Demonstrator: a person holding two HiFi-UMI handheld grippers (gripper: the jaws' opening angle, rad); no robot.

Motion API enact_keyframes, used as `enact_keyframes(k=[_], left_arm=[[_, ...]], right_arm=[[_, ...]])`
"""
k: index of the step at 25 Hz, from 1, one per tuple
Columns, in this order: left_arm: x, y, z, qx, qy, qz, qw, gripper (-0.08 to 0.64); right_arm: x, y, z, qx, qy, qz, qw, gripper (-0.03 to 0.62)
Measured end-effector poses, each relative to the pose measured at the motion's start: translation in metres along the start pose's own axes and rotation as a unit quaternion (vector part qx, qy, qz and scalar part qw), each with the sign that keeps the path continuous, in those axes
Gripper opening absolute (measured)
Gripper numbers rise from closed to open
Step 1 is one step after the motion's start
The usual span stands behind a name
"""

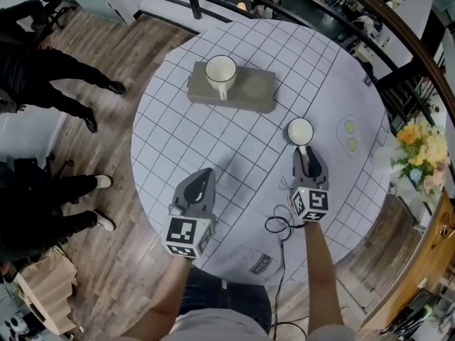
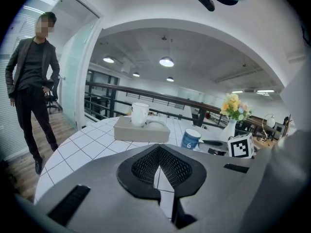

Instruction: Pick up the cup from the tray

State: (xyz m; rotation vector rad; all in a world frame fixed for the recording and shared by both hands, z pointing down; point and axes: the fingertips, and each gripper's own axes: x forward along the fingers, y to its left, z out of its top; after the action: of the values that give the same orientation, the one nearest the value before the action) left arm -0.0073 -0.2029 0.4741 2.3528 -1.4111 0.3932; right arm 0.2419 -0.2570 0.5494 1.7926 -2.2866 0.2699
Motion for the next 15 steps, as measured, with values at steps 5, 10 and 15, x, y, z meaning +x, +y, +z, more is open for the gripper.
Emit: enact_keyframes(k=[5,10,15], left_arm=[[-0.004,0.003,0.013,-0.011,-0.012,0.001,0.9999,0.007],[-0.008,0.007,0.034,-0.009,-0.046,0.002,0.9989,0.008],[-0.012,0.009,0.064,-0.006,-0.074,-0.001,0.9973,0.006]], right_arm=[[-0.021,0.000,0.021,0.012,-0.021,-0.016,1.000,0.120],[-0.054,0.011,0.055,0.048,-0.064,-0.033,0.996,0.118],[-0.084,0.042,0.082,0.065,-0.092,-0.022,0.993,0.118]])
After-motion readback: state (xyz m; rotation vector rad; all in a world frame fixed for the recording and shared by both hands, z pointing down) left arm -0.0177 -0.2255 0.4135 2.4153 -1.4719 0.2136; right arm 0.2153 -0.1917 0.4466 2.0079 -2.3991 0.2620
